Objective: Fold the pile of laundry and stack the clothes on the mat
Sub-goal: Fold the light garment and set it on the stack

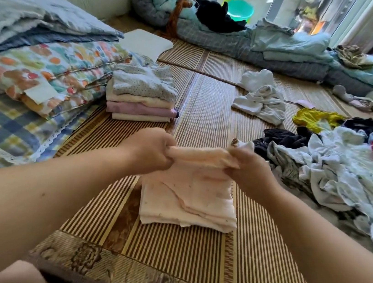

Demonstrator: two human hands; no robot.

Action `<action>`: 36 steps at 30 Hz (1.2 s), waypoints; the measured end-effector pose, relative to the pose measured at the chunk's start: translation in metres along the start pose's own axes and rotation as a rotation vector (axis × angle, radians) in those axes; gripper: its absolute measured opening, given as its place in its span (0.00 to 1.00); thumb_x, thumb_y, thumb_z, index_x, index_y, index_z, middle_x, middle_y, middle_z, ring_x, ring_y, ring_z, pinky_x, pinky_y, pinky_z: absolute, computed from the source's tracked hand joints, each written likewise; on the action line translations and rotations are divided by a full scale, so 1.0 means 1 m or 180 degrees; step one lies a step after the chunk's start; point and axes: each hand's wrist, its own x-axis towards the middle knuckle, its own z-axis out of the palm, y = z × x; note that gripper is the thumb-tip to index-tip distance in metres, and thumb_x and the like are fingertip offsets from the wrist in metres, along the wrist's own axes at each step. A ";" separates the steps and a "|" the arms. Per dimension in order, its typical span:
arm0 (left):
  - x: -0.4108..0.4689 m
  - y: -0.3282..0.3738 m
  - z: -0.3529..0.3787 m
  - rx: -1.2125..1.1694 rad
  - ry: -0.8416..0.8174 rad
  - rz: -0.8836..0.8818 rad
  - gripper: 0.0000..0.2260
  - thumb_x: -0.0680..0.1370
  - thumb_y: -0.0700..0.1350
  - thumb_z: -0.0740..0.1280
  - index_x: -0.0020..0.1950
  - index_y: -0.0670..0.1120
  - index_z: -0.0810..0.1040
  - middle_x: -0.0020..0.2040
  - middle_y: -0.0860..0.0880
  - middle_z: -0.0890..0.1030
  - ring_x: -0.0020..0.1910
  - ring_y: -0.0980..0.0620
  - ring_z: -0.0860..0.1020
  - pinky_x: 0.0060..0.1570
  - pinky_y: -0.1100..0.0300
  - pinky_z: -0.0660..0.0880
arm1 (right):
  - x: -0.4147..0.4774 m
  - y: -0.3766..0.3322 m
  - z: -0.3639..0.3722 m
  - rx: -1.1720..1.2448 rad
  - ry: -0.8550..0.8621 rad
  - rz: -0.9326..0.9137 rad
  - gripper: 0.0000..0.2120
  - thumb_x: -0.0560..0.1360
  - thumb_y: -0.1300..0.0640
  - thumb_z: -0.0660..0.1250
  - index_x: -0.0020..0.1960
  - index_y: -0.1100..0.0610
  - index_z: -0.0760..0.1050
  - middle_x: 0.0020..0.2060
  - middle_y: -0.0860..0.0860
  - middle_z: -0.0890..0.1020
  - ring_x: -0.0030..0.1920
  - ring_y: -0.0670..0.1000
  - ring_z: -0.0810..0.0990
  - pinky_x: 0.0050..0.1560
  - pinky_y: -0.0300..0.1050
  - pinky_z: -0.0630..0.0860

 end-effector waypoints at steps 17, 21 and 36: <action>-0.061 0.022 0.044 0.0734 -0.0684 -0.1929 0.31 0.70 0.64 0.71 0.66 0.48 0.69 0.62 0.45 0.72 0.52 0.49 0.75 0.44 0.58 0.74 | -0.054 0.007 0.035 0.0532 -0.0422 0.2263 0.27 0.70 0.46 0.74 0.63 0.58 0.74 0.53 0.53 0.81 0.50 0.50 0.81 0.49 0.47 0.79; -0.056 0.018 0.048 0.0621 -0.0932 -0.1775 0.20 0.71 0.61 0.68 0.55 0.49 0.75 0.56 0.48 0.75 0.52 0.49 0.74 0.46 0.57 0.74 | -0.057 0.001 0.037 0.0575 -0.0733 0.2078 0.14 0.69 0.55 0.75 0.52 0.55 0.78 0.46 0.51 0.83 0.46 0.50 0.83 0.51 0.50 0.82; 0.071 -0.067 -0.068 -0.2004 0.1903 -0.1619 0.15 0.77 0.34 0.64 0.38 0.52 0.78 0.41 0.51 0.81 0.40 0.50 0.77 0.42 0.58 0.75 | 0.130 -0.085 0.008 0.1637 0.0869 0.0583 0.06 0.75 0.58 0.69 0.45 0.51 0.71 0.43 0.54 0.81 0.43 0.57 0.82 0.42 0.56 0.81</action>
